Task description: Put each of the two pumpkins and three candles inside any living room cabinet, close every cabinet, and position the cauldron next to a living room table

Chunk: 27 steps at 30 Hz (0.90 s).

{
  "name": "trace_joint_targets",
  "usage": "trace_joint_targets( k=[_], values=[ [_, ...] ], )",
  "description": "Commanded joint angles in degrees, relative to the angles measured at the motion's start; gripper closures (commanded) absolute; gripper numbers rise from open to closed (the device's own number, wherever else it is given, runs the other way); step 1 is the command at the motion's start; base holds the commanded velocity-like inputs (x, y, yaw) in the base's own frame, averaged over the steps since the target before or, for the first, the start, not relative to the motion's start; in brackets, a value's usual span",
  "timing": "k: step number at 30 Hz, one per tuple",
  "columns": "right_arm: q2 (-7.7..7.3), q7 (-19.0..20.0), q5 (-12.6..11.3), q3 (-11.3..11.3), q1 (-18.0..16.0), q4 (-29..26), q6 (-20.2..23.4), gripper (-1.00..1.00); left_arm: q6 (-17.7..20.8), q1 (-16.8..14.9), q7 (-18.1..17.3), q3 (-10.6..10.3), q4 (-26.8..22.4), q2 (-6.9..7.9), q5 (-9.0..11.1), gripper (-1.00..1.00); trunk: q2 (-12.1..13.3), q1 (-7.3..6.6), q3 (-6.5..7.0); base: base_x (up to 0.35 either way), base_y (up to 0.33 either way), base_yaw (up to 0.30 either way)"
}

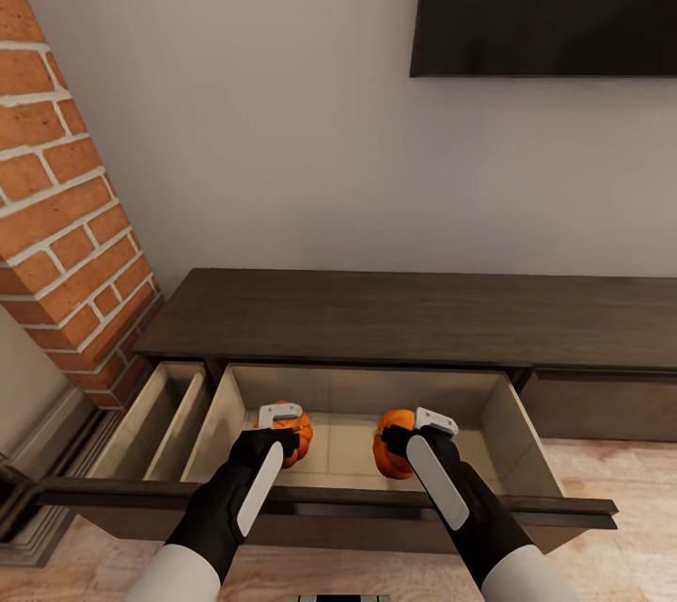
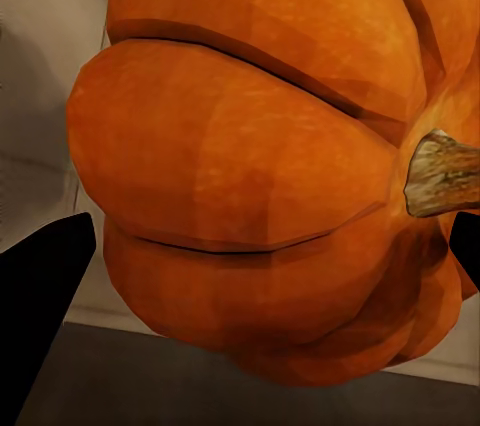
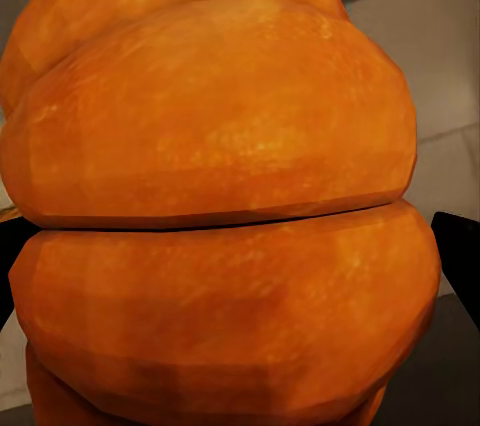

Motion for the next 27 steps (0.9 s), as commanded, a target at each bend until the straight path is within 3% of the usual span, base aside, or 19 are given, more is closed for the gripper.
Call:
trace_joint_targets(
  k=[1, 12, 20, 21, 25, 26, 27],
  values=[
    [0.0, 0.1, 0.0, 0.0, 0.0, 0.0, 0.0, 1.0, 0.0, 0.0, 0.1, 0.0, 0.0, 0.0, 0.0, 1.0, 0.0, 0.0, 0.0, 0.0, 0.0, 0.0],
    [0.0, 0.1, 0.0, 0.0, 0.0, 0.0, 0.0, 1.0, 0.0, 0.0, 0.0, 0.0, 0.0, 0.0, 0.0, 1.0, 0.0, 0.03, -0.22, 0.0, 0.0, 0.0],
    [0.0, 0.1, 0.0, 0.0, 0.0, 0.0, 0.0, 1.0, 0.0, 0.0, 0.1, 0.0, 0.0, 0.0, 0.0, 1.0, -0.1, 0.21, -1.77, 0.0, 0.0, 0.0],
    [0.0, 0.1, 0.0, 0.0, 0.0, 0.0, 0.0, -1.0, 0.0, 0.0, 0.1, 0.0, 0.0, 0.0, 0.0, 1.0, -0.1, 0.21, -1.77, 0.0, 0.0, 0.0],
    [0.0, 0.1, 0.0, 0.0, 0.0, 0.0, 0.0, -1.0, 0.0, 0.0, 0.1, 0.0, 0.0, 0.0, 0.0, 1.0, -0.1, 0.21, -1.77, 0.0, 0.0, 0.0],
    [0.0, 0.1, 0.0, 0.0, 0.0, 0.0, 0.0, -1.0, 0.0, 0.0, 0.1, 0.0, 0.0, 0.0, 0.0, -1.0, -0.1, 0.21, -1.77, 0.0, 0.0, 0.0],
    [0.0, 0.1, 0.0, -0.1, 0.0, 0.0, 0.0, -1.0, 0.1, 0.0, 0.1, 0.0, 0.0, 0.0, 0.0, -1.0, -0.1, 0.21, -1.77, 0.0, 0.0, 0.0]
  ],
)
